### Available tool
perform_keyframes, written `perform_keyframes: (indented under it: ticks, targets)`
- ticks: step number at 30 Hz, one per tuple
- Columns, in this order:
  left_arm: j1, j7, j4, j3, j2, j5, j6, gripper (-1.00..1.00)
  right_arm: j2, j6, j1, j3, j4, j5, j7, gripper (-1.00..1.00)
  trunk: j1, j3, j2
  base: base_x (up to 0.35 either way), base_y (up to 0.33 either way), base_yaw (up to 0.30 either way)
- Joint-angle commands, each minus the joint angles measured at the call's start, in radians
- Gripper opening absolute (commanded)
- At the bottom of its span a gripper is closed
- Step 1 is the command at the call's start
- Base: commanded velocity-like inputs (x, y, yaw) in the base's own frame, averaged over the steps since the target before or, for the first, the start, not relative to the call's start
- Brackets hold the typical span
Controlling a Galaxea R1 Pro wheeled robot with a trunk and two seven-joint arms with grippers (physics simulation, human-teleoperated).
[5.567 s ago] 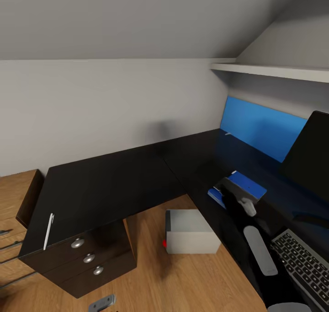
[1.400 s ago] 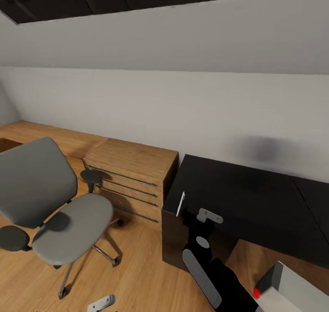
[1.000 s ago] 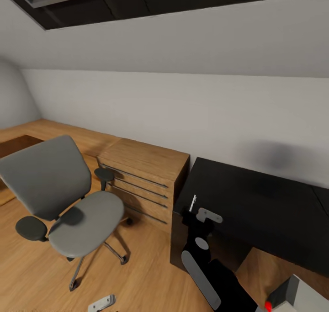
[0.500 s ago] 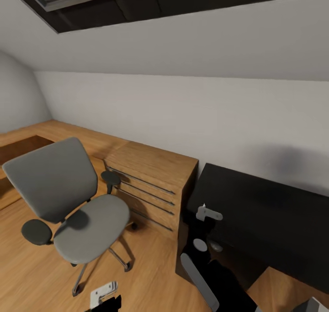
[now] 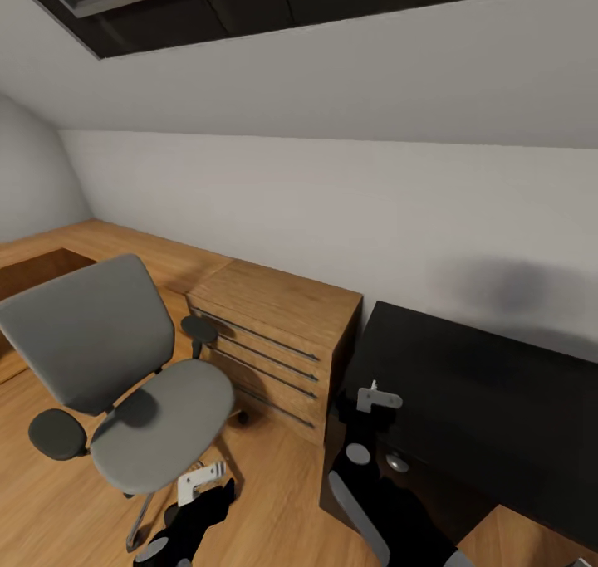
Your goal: In the bedroom, organize the workspace by keeping the computer under the desk, ensuring the monitor is on the desk, placing the keyboard on the desk next to the monitor, placing the mouse on the desk next to the keyboard, moving the folder from the swivel chair onto the desk next to the mouse, stacking the notebook on top of the folder with the pen on top of the notebook, and positioning the swivel chair next to the desk.
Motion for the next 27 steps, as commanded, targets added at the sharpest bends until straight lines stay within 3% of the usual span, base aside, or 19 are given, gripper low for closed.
perform_keyframes:
  ticks: [1,7,10,18,27]
  targets:
    - [0.0,0.009,-0.031,-0.001,-0.018,-0.005,0.029,1.0,0.0,0.009,-0.012,0.002,0.026,-0.002,-0.002,1.0,0.0,-0.001,-0.001,0.005,0.0,0.0]
    - [0.0,0.01,-0.074,-0.001,-0.071,-0.028,0.076,1.0,0.0,0.026,-0.05,0.002,0.107,-0.001,0.038,1.0,0.0,-0.001,-0.001,0.003,0.0,0.0]
    - [0.0,0.01,-0.078,-0.001,-0.079,-0.032,0.083,1.0,-0.001,0.048,-0.07,0.0,0.134,-0.001,0.064,1.0,0.0,-0.001,-0.001,0.0,0.0,0.0]
    - [0.0,0.009,-0.08,0.004,-0.066,-0.037,0.087,1.0,-0.004,0.088,-0.088,-0.005,0.146,-0.002,0.08,1.0,0.0,-0.001,-0.001,0.0,0.0,0.0]
    - [0.0,0.009,-0.08,0.005,-0.056,-0.038,0.085,1.0,-0.011,0.087,-0.088,-0.002,0.081,-0.002,0.074,1.0,0.0,-0.001,-0.001,0.0,0.0,0.0]
